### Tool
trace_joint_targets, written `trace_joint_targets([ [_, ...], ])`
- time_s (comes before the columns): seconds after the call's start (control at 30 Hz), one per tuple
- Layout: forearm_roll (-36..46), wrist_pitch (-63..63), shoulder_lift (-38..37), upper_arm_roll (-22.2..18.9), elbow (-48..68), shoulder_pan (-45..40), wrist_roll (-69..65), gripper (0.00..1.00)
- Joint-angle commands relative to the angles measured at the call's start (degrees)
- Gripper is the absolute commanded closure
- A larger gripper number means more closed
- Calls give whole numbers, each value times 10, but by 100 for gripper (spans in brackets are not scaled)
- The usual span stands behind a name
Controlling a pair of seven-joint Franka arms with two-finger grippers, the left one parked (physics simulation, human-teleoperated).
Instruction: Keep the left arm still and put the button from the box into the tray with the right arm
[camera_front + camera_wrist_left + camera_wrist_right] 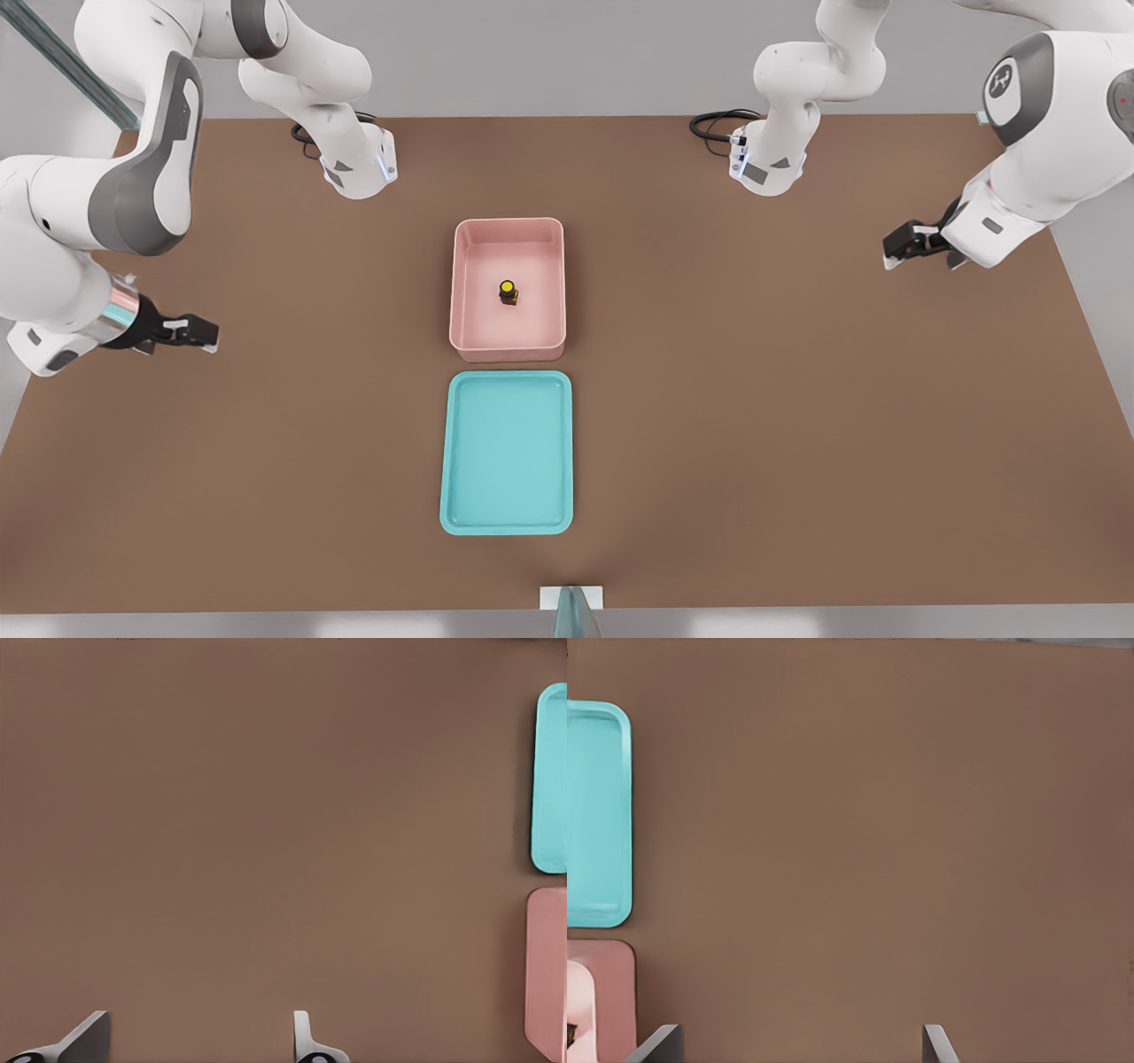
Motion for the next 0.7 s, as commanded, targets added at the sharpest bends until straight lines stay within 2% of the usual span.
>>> trace_joint_targets([
  [0.0,-7,24,0,1,0,5,-34,0],
  [0.03,-1,-16,-11,21,0,43,-35,0],
  [0.07,5,-46,-30,138,4,80,-27,0],
  [0.1,2,-41,-25,286,4,110,106,0],
  [0.13,-1,8,-8,305,2,169,169,0],
  [0.17,57,8,-5,308,5,196,243,0],
  [0.2,62,15,9,309,-6,234,509,0],
  [0.23,22,44,-2,309,-65,281,593,0],
  [0.27,-1,177,-42,239,-205,371,655,0],
  [0.3,1,264,-44,149,-286,439,657,0],
  [0.33,8,290,-35,80,-309,461,652,0],
  [0.37,11,295,-35,33,-324,465,606,0],
  [0.4,94,286,-37,-72,-330,488,473,0],
  [0.47,98,299,-34,-80,-334,481,474,0],
  [0.53,98,394,8,-67,-334,509,641,1],
  [0.63,91,430,28,-36,-342,513,681,1],
  [0.67,90,496,29,-13,-374,520,744,1],
])
